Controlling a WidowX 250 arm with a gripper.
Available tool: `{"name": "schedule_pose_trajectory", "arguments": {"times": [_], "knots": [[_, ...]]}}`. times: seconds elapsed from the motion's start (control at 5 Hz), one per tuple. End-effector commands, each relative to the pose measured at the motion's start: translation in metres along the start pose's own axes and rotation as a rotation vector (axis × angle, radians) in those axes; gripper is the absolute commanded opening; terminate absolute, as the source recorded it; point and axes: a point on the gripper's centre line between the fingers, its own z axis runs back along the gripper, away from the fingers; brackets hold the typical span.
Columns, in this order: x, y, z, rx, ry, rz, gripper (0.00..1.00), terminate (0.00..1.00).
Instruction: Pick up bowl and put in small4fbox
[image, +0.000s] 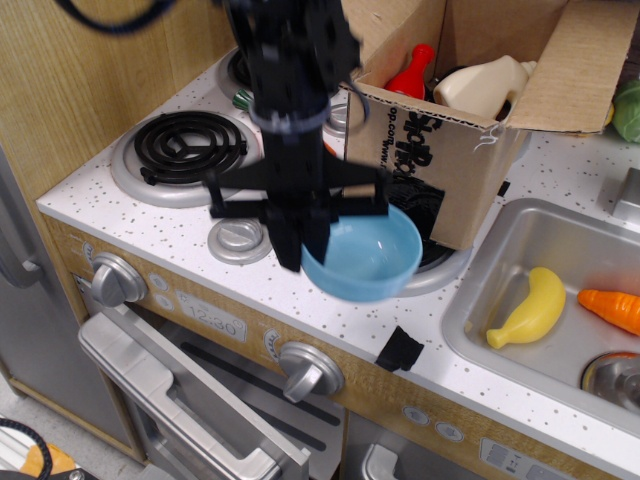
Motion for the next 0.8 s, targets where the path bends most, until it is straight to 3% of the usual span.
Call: {"name": "schedule_pose_trajectory", "arguments": {"times": [0.0,0.2,0.4,0.6], "knots": [[0.018,-0.008,0.074,0.043,-0.012,-0.049,0.00,0.00],[0.025,-0.005,0.098,0.103,-0.009,-0.092,0.00,0.00],[0.043,-0.008,0.114,0.125,-0.054,-0.132,0.00,0.00],[0.073,-0.018,0.120,0.103,-0.108,-0.158,0.00,0.00]]}}
